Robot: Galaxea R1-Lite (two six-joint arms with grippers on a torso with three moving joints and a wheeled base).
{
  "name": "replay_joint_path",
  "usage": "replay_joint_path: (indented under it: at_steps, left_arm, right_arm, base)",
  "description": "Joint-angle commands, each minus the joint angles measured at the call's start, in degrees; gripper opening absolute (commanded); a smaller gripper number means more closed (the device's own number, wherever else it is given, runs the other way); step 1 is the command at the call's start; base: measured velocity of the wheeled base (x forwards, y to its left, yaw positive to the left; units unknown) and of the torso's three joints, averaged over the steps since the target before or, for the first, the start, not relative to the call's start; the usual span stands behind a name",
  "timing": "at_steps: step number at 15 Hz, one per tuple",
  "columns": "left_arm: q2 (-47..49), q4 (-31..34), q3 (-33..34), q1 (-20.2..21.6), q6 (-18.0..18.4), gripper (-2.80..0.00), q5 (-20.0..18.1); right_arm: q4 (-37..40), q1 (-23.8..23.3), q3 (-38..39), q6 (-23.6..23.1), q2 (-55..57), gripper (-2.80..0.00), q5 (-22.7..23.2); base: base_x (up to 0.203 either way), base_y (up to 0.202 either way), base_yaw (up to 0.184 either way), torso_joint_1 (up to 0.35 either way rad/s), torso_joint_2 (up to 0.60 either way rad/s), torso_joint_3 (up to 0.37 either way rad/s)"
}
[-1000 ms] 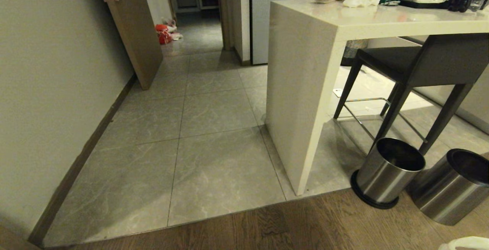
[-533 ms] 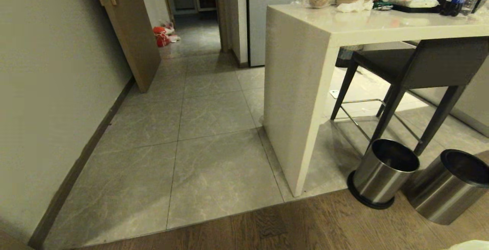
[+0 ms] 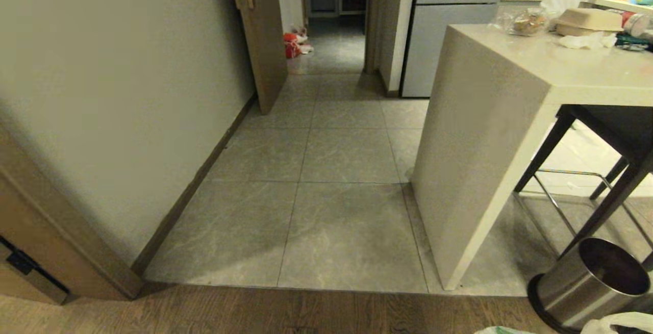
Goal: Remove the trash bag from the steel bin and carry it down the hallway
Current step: Put the trash bag at the door
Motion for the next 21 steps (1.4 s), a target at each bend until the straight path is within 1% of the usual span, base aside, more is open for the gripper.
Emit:
replay_joint_path:
  at_steps: [1,8,15,21]
  left_arm:
    - [0.0,0.0,0.0,-0.1,0.1,-2.80,0.0]
    - [0.0,0.0,0.0,0.0,0.0,-2.80,0.0]
    - [0.0,-0.1,0.0,0.0,0.0,-2.80,0.1]
    - [0.1,-0.1,-0.1,-0.1,0.0,-2.80,0.0]
  right_arm:
    - [0.0,0.0,1.4,0.0,0.0,-2.80,0.0]
    - [0.0,0.0,1.4,0.0,0.0,-2.80,0.0]
    - [0.0,0.0,1.4,-0.3,0.0,-2.80,0.0]
    - [0.0,0.0,1.4,0.0,0.0,-2.80,0.0]
  base:
    - [0.000,0.000,0.000,0.031,-0.05,-0.042]
    - [0.000,0.000,0.000,0.002,0.00,-0.003]
    - [0.000,0.005,-0.101,0.002,0.00,0.001]
    - [0.000,0.000,0.000,0.000,0.00,0.000]
